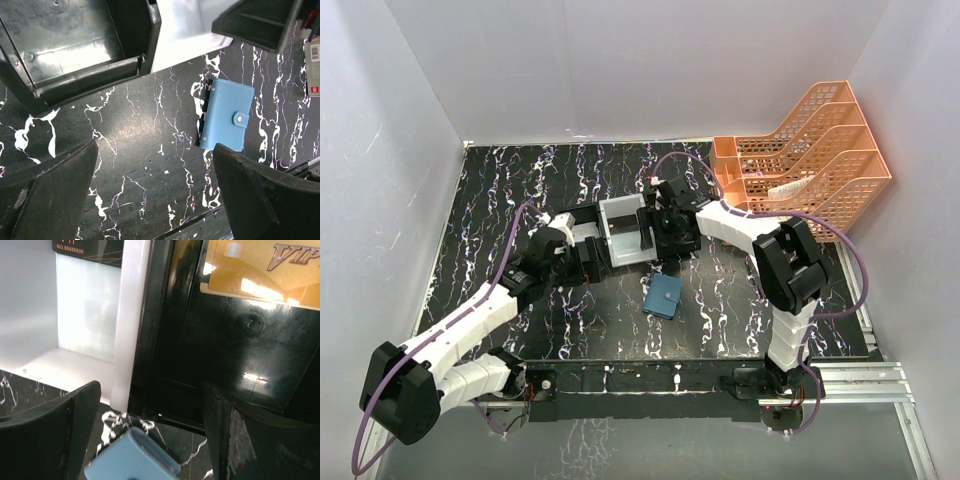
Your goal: Take the credit cards out of the card holder
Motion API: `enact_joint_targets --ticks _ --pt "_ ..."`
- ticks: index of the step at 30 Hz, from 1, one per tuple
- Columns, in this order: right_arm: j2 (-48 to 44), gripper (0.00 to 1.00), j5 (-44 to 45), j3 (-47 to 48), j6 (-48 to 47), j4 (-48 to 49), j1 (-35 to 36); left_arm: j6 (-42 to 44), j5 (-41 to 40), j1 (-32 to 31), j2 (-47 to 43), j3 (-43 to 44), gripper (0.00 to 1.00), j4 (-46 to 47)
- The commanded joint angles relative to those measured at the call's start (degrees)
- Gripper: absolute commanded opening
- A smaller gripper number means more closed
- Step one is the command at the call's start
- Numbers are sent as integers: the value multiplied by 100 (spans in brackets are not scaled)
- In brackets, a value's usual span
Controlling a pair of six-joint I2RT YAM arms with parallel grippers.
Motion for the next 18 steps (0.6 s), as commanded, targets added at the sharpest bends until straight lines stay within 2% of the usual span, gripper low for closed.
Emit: enact_joint_targets --ticks 1,8,14,18 --pt "-614 78 -170 -543 236 168 18 -20 289 10 48 116 99 198" --pt "-1154 77 -86 -1113 795 270 18 -75 365 13 180 65 99 285" --pt "-1548 76 -320 -1673 1481 815 17 -234 355 9 364 -210 99 497" --pt "-1607 76 -289 -1754 1545 926 15 -220 431 9 535 -363 99 744"
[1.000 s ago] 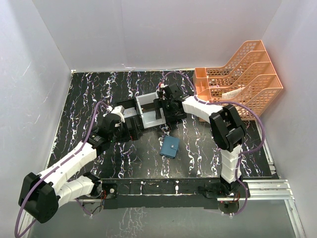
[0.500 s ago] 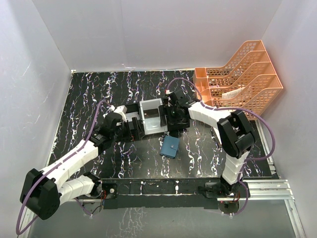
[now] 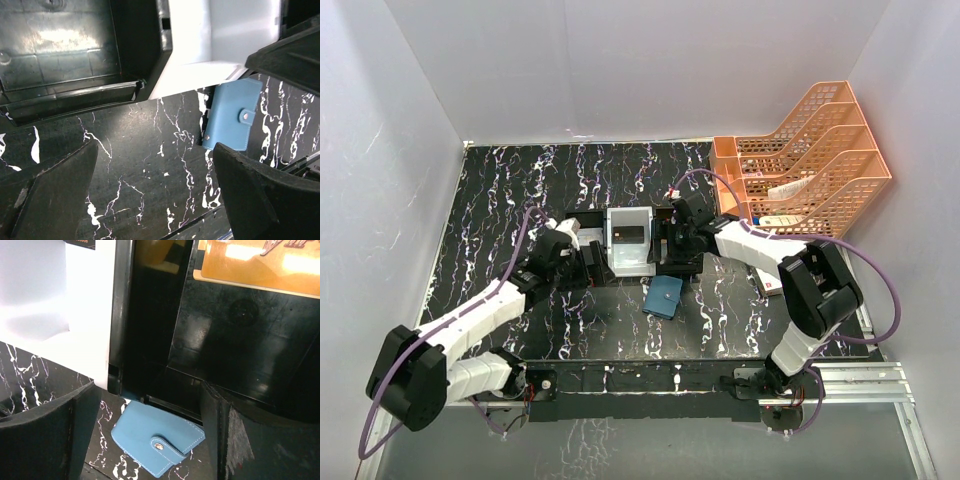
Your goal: Take the credit cards out of the card holder
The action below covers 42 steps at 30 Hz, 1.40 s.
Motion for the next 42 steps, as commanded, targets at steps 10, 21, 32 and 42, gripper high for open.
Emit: enact_joint_targets --ticks 10,21,32,42 --pt "-785 79 627 212 108 -176 14 381 65 48 784 57 99 704" --pt "-1458 80 343 -966 774 144 18 474 419 71 1183 204 99 911" --pt "-947 80 623 -778 690 497 -4 658 546 70 1174 207 99 733" --pt "-937 79 668 -689 606 546 -48 829 384 83 1334 193 99 1038"
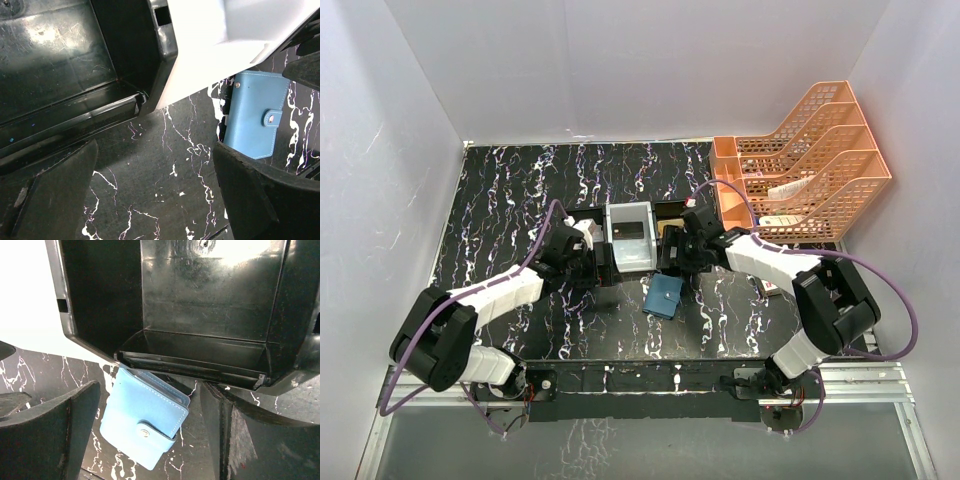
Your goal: Take the credit cards out of the card holder
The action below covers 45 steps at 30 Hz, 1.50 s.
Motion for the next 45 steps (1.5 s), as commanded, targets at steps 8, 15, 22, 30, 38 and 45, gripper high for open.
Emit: enact_joint_targets --ticks 8,15,22,30,38,45 --pt "-909 76 571 -246 246 -289 160 131 -42 45 -365 -15 98 175" --pt "-1075 70 1635 -458 1041 -661 886 -395 290 44 -1349 -509 95 139" --pt "-558 62 2041 -179 1210 -640 1433 -715 214 36 -2148 -911 93 -135" --pt "215 47 2384 163 1297 -1104 1900 -1608 1130 -66 -1878 -1567 80 1222" --pt "-159 28 1689 -273 614 -435 2239 -1621 711 -722 -1186 -1553 67 1404" --pt "-115 28 1121 -672 456 160 2272 -1954 555 -1047 -903 -1645 52 1650"
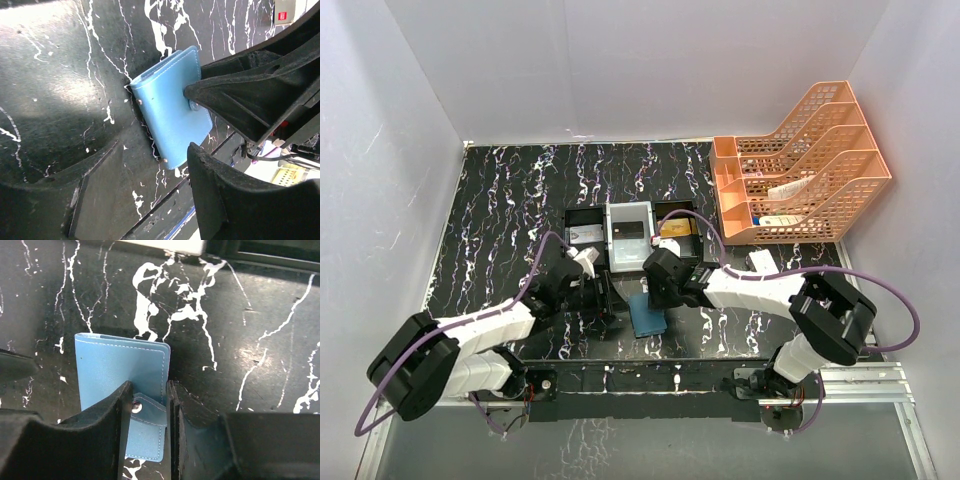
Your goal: Take the credit cards out of the card holder
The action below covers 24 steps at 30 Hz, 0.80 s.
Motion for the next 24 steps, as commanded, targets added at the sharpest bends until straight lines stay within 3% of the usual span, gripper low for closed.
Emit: enact_joint_targets --ticks 1,11,17,21,24 --pt "68 28 -270 -212 -70 248 45 -274 -61 -218 300 -92 50 453" --pt "-53 28 -274 -483 220 482 45 -600 201 -641 1239 -92 45 1210" --pt "-103 29 -395 -546 304 625 45 -839 51 -674 1684 -131 27 1570" --pt "-256 37 -341 -367 154 422 45 -771 -168 -668 1575 -39 16 1322" --pt "-355 44 -90 -54 -7 -41 45 -719 -345 -666 1442 17 13 1137"
